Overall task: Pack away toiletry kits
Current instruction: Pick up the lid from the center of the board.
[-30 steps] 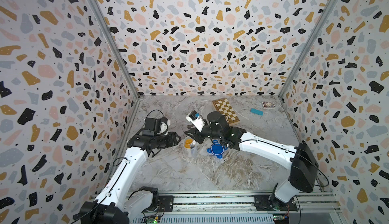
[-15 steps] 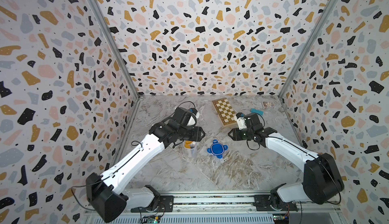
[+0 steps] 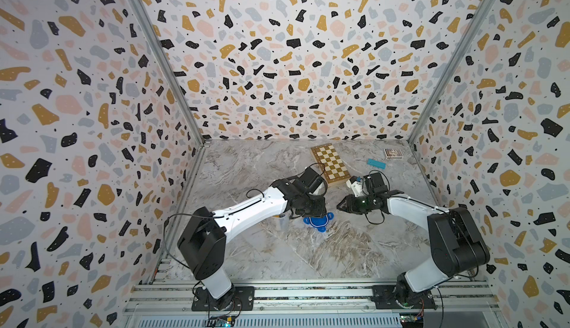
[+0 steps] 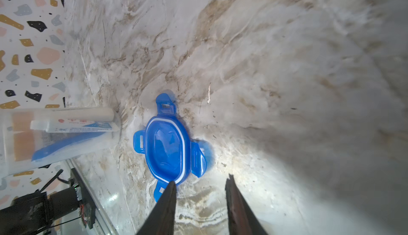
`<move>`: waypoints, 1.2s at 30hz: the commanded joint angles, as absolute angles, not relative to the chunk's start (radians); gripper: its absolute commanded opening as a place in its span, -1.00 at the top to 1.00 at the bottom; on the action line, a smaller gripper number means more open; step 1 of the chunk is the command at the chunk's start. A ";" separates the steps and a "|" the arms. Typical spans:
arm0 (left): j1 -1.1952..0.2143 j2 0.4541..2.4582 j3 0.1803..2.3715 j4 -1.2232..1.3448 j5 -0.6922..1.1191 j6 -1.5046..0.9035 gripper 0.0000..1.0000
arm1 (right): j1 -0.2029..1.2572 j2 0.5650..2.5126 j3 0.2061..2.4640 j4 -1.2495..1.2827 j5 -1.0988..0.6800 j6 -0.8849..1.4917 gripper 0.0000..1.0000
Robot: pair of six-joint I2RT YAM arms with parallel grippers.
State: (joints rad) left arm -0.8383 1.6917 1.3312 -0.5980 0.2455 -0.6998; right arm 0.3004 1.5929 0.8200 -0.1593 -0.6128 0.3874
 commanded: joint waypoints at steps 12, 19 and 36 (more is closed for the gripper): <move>-0.846 1.911 1.375 -0.532 0.245 -0.709 0.44 | 0.308 1.660 0.755 -0.042 -0.745 0.486 0.35; -0.846 1.979 1.388 -0.521 0.238 -0.691 0.48 | 0.318 1.691 0.744 0.031 -0.756 0.543 0.36; -0.844 2.047 1.343 -0.477 0.263 -0.672 0.58 | 0.384 1.746 0.724 0.177 -0.825 0.631 0.55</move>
State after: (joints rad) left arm -0.8410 2.0132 1.3621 -0.4751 0.2642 -0.6914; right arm 0.3687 1.7432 0.7330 0.1307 -0.7815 0.6090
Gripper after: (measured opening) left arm 0.207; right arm 0.229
